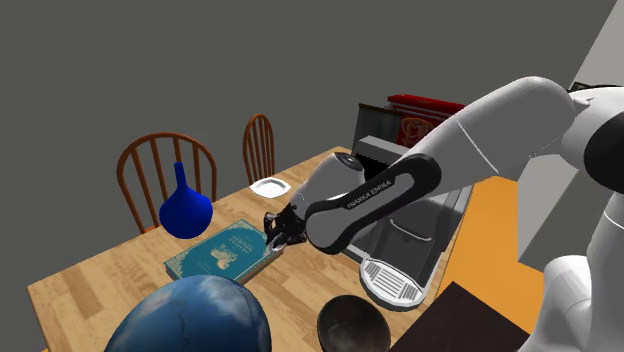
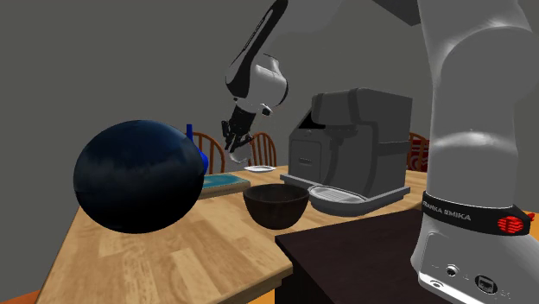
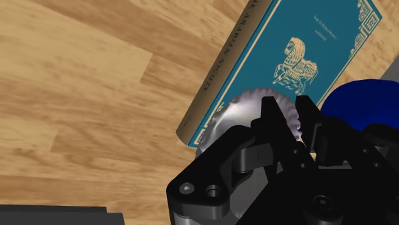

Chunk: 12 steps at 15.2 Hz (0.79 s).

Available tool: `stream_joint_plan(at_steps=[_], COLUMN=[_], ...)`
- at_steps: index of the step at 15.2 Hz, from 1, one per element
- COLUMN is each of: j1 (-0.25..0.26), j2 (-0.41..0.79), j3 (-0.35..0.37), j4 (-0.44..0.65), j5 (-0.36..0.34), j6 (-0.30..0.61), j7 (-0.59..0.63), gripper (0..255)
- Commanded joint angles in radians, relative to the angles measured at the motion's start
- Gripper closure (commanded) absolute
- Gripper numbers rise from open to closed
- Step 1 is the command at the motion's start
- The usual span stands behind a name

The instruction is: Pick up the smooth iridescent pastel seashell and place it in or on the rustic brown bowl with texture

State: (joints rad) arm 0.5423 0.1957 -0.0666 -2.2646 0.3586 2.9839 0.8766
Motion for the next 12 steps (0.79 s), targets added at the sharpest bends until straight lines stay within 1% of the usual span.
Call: stream_joint_plan(at_steps=[1,5,6,9,12], j1=[0.011,0.027,0.027,0.057,0.065], j2=[-0.020,-0.060,-0.061,-0.163,-0.268], j3=[-0.017,-0.042,-0.043,-0.050,-0.039], j4=[0.005,0.013,0.013,-0.118,-0.243], j5=[-0.026,-0.074,-0.077,-0.133,-0.217], j6=[-0.026,-0.073,-0.075,-0.041,-0.016], j7=[0.022,0.065,0.067,0.134,0.227], gripper=[255,255,255,255,255])
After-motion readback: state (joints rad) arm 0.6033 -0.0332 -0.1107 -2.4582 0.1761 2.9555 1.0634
